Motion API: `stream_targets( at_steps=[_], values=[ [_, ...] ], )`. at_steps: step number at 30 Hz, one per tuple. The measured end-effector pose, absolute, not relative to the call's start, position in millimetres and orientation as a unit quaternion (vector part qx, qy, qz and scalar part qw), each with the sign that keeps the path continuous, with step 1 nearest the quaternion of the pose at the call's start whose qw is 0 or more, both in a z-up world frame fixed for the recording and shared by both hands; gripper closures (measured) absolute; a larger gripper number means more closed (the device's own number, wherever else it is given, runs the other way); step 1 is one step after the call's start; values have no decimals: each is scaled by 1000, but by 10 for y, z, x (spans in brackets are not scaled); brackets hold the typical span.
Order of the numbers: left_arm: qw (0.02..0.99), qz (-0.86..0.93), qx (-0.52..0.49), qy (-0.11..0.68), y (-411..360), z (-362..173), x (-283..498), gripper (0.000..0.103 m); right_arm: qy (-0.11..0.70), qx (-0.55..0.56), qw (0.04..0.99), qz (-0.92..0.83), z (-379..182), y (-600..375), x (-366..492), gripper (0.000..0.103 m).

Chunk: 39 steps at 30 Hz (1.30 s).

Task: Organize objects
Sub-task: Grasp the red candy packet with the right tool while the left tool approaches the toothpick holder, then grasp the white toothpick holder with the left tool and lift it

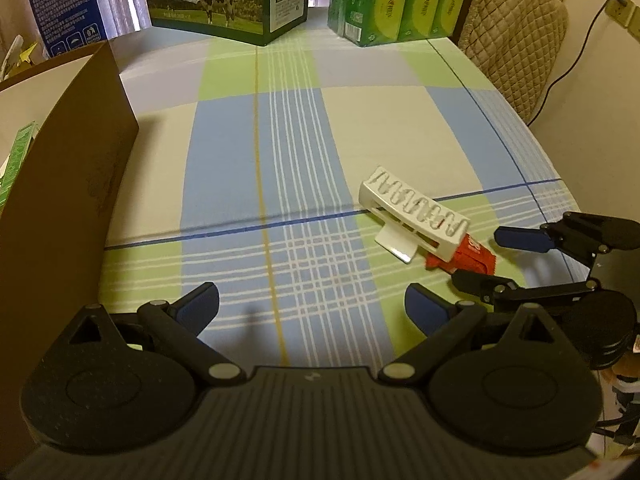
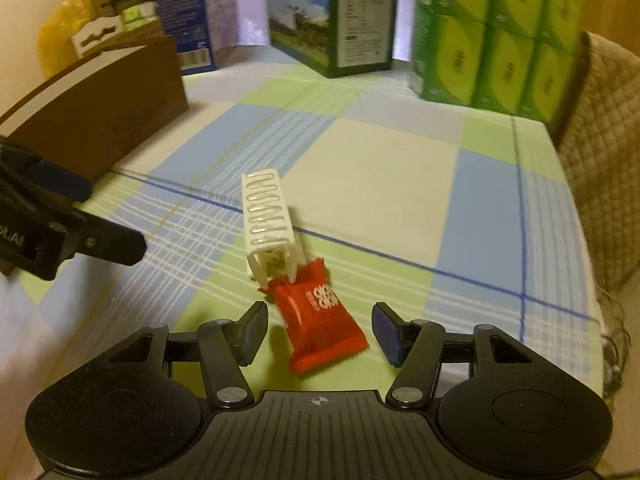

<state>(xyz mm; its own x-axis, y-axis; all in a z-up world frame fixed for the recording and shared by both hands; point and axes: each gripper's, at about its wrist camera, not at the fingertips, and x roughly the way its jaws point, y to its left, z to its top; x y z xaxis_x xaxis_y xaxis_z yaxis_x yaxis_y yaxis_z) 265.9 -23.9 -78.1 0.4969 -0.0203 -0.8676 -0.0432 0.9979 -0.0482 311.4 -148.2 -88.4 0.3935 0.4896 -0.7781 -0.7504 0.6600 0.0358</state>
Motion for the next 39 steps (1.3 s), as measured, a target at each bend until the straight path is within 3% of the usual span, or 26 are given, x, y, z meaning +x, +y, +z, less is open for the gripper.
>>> stream_targets(
  at_steps=[3, 4, 5, 9, 24, 28, 30, 33, 39],
  values=[
    [864, 5, -30, 503, -271, -796, 2718, 5, 397, -163, 811, 397, -930, -1472, 3171, 49],
    [863, 2, -32, 504, -285, -798, 2739, 5, 397, -161, 808, 404, -940, -1478, 3187, 53],
    [863, -1, -34, 505, -300, -799, 2758, 5, 399, -159, 806, 407, -950, -1490, 3201, 63],
    [864, -15, -43, 502, -388, -796, 2837, 5, 409, -149, 805, 403, -946, -1588, 3235, 73],
    [851, -32, -80, 519, -812, -1018, 3398, 7, 448, -81, 845, 281, -815, -2350, 3340, 74],
    [850, -30, -45, 524, -879, -1111, 3501, 23, 449, -80, 846, 277, -797, -2378, 3338, 74],
    [850, -42, -31, 524, -870, -1129, 3508, 47, 451, -81, 846, 275, -798, -2337, 3353, 73],
    [847, -51, -27, 528, -801, -1147, 3503, 63, 451, -80, 846, 273, -810, -2324, 3369, 72],
    [848, -51, -25, 527, -597, -1137, 3490, 79, 447, -95, 846, 276, -835, -2229, 3412, 60]
  ],
)
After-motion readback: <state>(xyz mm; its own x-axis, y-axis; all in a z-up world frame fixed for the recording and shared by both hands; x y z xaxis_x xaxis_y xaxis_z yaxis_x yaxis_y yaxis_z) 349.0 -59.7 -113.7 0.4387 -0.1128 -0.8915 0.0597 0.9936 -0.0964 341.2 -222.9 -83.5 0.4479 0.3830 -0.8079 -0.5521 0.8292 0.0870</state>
